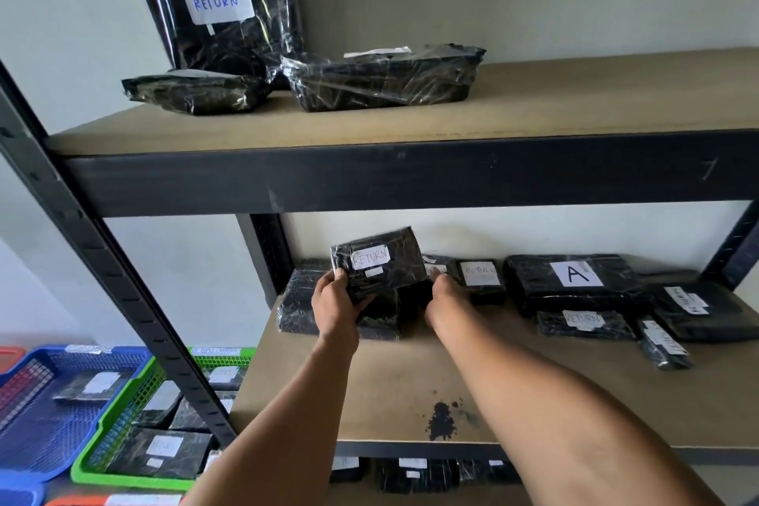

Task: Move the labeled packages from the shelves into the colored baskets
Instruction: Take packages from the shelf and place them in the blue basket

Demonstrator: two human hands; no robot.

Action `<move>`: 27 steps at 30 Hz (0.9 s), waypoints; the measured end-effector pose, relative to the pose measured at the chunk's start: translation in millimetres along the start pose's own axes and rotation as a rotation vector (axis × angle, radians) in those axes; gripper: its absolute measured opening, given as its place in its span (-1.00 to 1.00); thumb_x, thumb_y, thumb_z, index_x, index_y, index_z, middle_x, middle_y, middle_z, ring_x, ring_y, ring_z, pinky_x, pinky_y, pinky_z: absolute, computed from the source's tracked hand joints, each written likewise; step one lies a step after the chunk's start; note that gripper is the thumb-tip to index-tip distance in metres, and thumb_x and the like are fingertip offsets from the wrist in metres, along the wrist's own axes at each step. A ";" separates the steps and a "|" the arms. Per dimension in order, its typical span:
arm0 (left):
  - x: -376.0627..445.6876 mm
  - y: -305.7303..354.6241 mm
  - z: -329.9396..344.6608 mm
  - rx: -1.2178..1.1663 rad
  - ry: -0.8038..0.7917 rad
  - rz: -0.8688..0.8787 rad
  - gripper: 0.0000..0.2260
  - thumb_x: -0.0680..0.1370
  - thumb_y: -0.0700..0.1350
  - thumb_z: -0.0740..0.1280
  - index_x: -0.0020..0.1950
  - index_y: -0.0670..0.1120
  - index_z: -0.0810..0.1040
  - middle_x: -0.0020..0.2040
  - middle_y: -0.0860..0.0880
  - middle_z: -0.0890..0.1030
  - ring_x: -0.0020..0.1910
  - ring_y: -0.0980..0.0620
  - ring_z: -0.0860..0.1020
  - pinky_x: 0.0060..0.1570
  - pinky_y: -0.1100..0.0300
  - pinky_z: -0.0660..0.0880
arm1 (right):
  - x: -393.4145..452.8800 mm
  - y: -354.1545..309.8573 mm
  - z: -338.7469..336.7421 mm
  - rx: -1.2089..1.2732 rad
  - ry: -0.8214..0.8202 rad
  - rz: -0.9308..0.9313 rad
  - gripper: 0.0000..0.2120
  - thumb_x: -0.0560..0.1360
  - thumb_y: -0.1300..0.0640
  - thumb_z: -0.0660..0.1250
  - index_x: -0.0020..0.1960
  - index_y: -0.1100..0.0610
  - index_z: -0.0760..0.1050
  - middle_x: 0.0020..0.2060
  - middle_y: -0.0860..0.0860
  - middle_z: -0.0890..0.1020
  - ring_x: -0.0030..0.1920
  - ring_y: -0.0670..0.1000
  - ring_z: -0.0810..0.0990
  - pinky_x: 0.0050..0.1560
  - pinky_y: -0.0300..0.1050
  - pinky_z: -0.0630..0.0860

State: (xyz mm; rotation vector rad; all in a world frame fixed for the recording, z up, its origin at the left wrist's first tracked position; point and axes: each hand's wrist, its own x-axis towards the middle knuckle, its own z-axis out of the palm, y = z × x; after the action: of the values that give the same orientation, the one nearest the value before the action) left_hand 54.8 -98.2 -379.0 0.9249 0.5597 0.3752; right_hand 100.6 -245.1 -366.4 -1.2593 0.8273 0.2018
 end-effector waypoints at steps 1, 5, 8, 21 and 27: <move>-1.4 0.5 -0.6 -0.001 -0.004 0.002 -0.83 0.66 -0.17 0.25 0.17 -0.22 0.56 0.09 -0.22 0.66 0.05 -0.13 0.65 -0.21 0.01 0.66 | 1.4 2.4 -1.2 -0.011 -0.034 -0.044 -0.46 0.46 -0.06 0.48 0.29 0.26 0.51 0.27 0.12 0.56 0.26 0.15 0.52 0.23 -0.08 0.42; -5.2 3.9 -4.7 -0.017 0.010 -0.006 -0.85 0.66 -0.17 0.25 0.13 -0.20 0.57 0.04 -0.16 0.64 0.03 -0.09 0.63 -0.25 0.04 0.66 | 31.5 2.8 -9.2 -0.018 -0.147 0.015 -0.61 0.22 0.02 0.44 0.03 0.08 0.57 0.12 0.10 0.62 0.05 0.22 0.60 0.09 0.11 0.59; -7.0 4.6 -3.9 -0.061 0.046 -0.023 -0.84 0.64 -0.17 0.25 0.09 -0.22 0.58 0.05 -0.15 0.60 0.02 -0.07 0.60 -0.23 0.03 0.65 | 15.5 -4.9 -24.4 0.068 -0.199 0.049 -0.74 0.44 0.02 0.42 0.07 0.09 0.49 0.02 0.14 0.59 -0.02 0.21 0.59 -0.20 0.12 0.61; -16.3 -5.5 21.0 0.055 -0.006 0.020 -0.88 0.64 -0.14 0.27 0.05 -0.12 0.60 -0.01 -0.12 0.65 -0.11 -0.05 0.65 -0.37 0.10 0.62 | 8.6 -31.0 -133.3 -0.201 -0.420 -0.140 -0.67 0.44 0.13 0.52 0.16 0.20 0.61 0.00 0.15 0.73 -0.02 0.14 0.70 0.05 0.04 0.63; -18.5 -26.1 37.1 0.211 -0.098 0.011 -0.85 0.60 -0.06 0.32 0.10 -0.03 0.65 0.05 -0.11 0.69 0.06 -0.11 0.65 0.01 -0.16 0.64 | 0.3 -52.7 -178.9 -0.389 -0.432 -0.336 -0.69 0.32 -0.01 0.57 -0.03 0.12 0.65 0.00 0.03 0.71 0.19 0.07 0.55 0.26 -0.05 0.35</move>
State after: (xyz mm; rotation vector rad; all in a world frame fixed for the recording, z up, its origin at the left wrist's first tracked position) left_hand 64.2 -146.4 -377.6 1.1434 0.5106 0.2821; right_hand 51.7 -422.9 -338.7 -1.6227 0.2004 0.3591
